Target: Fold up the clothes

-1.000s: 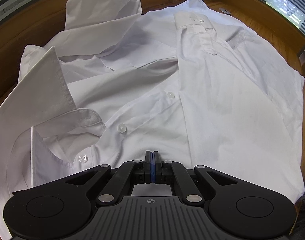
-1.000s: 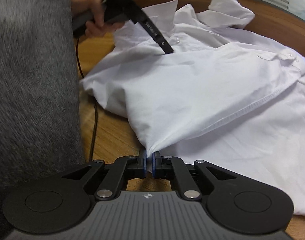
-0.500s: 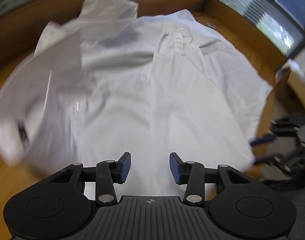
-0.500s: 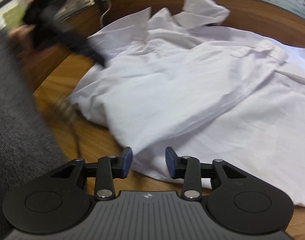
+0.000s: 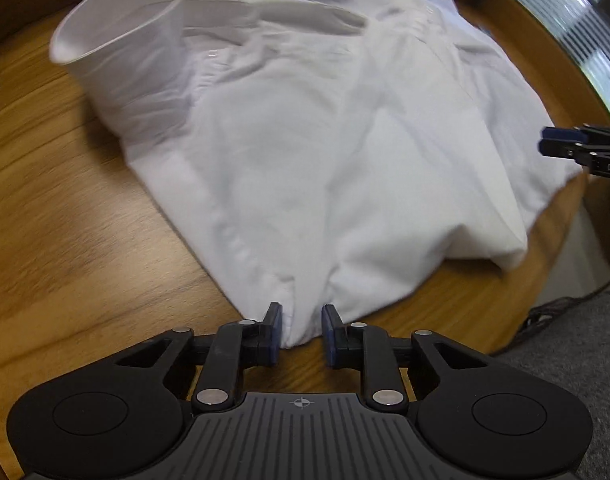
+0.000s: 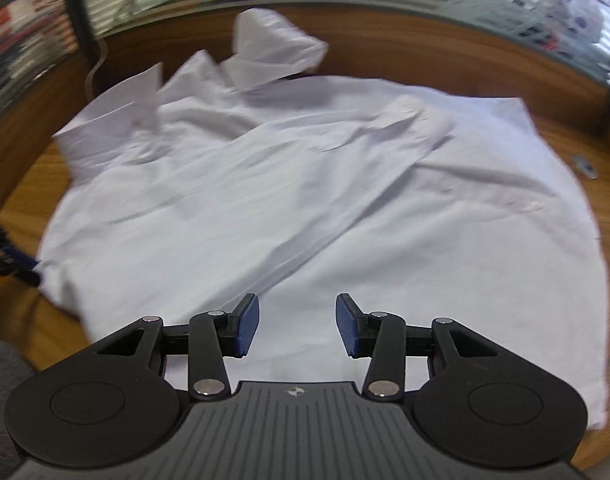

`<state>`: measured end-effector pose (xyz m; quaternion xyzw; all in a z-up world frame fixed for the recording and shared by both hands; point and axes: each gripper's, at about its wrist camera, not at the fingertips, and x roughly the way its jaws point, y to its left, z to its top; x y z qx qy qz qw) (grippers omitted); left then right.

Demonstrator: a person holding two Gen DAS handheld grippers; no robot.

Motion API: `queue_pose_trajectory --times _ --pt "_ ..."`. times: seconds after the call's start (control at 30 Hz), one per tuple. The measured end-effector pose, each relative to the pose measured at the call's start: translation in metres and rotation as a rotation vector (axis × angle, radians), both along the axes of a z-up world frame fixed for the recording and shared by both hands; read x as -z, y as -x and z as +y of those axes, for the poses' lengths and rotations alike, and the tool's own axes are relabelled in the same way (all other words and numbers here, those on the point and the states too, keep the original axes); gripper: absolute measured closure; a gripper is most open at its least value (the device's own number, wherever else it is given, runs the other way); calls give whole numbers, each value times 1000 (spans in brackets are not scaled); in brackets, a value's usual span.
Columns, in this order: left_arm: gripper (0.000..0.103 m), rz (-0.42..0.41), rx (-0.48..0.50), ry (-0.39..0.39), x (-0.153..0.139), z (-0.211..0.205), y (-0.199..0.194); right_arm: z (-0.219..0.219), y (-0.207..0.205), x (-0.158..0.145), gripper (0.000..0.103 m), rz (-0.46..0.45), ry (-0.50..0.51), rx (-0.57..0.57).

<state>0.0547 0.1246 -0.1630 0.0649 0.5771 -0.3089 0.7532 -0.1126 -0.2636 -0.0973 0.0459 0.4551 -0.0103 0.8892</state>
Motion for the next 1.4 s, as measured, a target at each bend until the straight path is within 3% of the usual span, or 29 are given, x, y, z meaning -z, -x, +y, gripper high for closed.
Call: queue_pose_trajectory --times 0.1,0.23,0.37,0.47,0.53,0.63,0.83,1.0,1.1,1.17,1.2,1.4 --pt "77 -27 -40 1 -7 1 4 -27 -6 -6 47 -11 15 82" --pt "58 -96 -90 60 -33 -6 18 -66 -7 -15 47 -24 10 162" --pt "55 -159 -128 97 -53 -35 33 -100 -9 -22 44 -25 21 180" --pt "39 -195 -189 91 -54 -59 38 -129 -8 -18 43 -8 32 180" --pt "39 -198 -273 54 -45 -68 39 -148 -3 -9 43 21 39 173" --pt "39 -191 -491 -6 -34 -65 41 -175 10 8 40 85 65 158" --pt "39 -174 -887 4 -35 -44 64 -226 53 33 39 166 48 205" --pt "38 -166 -1101 -29 -27 -31 75 -256 88 44 33 198 22 288" --pt "42 -132 -1180 -15 -16 -21 74 -269 107 50 33 214 -15 349" --pt "59 -118 -1182 -12 -10 -17 70 -274 115 56 33 222 -36 397" --pt "61 -118 -1172 -15 -9 -18 68 -277 119 58 33 225 -50 422" --pt "58 -117 -1142 -35 -3 -26 56 -282 120 65 39 208 -219 506"
